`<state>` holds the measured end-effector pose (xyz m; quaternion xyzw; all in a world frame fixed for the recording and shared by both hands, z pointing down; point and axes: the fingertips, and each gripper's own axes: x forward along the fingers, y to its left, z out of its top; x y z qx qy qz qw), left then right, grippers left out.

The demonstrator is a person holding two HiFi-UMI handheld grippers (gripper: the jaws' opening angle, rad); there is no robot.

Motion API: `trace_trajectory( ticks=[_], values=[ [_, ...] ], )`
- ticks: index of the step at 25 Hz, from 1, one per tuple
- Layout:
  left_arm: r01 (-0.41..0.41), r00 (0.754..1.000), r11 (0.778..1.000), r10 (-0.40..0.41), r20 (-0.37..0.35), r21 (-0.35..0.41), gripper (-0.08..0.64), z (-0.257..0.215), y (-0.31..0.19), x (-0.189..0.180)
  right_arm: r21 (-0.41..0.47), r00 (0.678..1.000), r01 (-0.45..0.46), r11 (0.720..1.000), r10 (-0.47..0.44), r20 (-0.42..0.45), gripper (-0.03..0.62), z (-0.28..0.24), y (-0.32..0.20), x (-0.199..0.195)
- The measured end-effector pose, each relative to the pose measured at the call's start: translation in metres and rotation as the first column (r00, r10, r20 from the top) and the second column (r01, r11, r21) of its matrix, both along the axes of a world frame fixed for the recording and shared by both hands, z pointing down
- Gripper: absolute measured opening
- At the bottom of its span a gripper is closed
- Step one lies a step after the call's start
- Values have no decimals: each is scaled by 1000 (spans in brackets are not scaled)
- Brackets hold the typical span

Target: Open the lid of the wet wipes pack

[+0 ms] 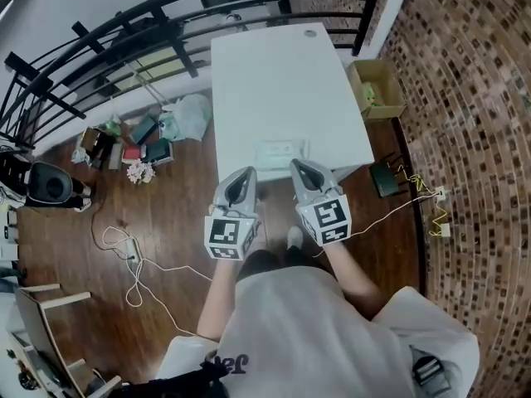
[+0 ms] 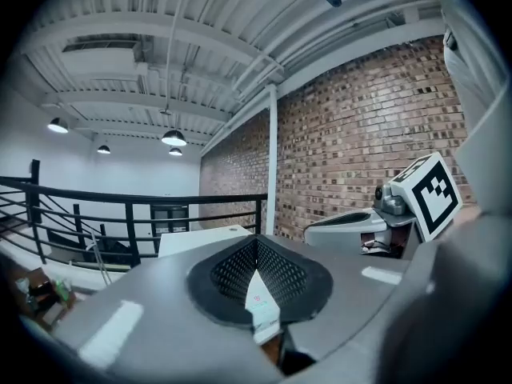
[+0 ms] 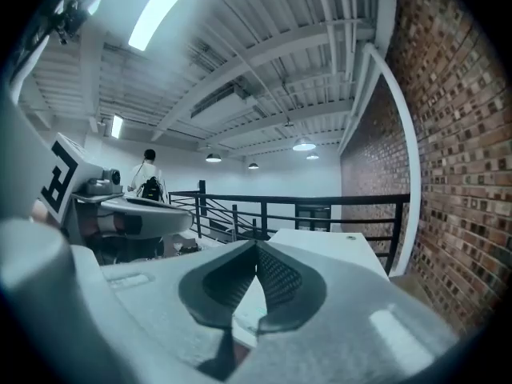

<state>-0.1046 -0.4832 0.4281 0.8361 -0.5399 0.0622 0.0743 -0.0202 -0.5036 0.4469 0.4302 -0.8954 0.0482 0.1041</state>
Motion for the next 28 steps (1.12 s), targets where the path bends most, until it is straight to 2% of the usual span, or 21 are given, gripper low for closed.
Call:
trace_trajectory(
  ticks=[4, 8, 12, 15, 19, 21, 24, 26, 28],
  values=[
    [-42, 999, 993, 41, -16, -115, 17, 46, -31, -1, -51, 996, -10, 999, 5, -93, -8, 40, -22, -9],
    [-102, 994, 970, 105, -1, -221, 17, 94, -58, 6, -123, 984, -39, 992, 17, -177, -8, 85, -39, -10],
    [-117, 992, 949, 125, 8, -294, 17, 150, -81, 3, -142, 965, -33, 989, -6, -264, -8, 124, -54, -15],
    [-112, 992, 925, 123, 9, -363, 17, 192, -90, 2, -155, 946, -15, 988, -36, -321, -8, 149, -60, -18],
    [-120, 991, 893, 135, 4, -434, 17, 232, -94, 4, -188, 940, 27, 982, -89, -330, -8, 171, -60, -25],
    [-120, 990, 868, 143, 11, -482, 17, 250, -93, 4, -191, 929, 50, 980, -116, -351, -5, 179, -59, -29],
    [-143, 988, 842, 152, -25, -520, 17, 262, -89, 7, -196, 897, 94, 976, -168, -408, 33, 192, -55, -36],
    [-158, 987, 842, 153, -52, -516, 17, 262, -89, 8, -194, 854, 133, 972, -211, -475, 73, 204, -52, -40],
    [-163, 986, 845, 153, -62, -509, 17, 262, -89, 8, -183, 797, 163, 970, -238, -554, 95, 217, -49, -41]
  ],
)
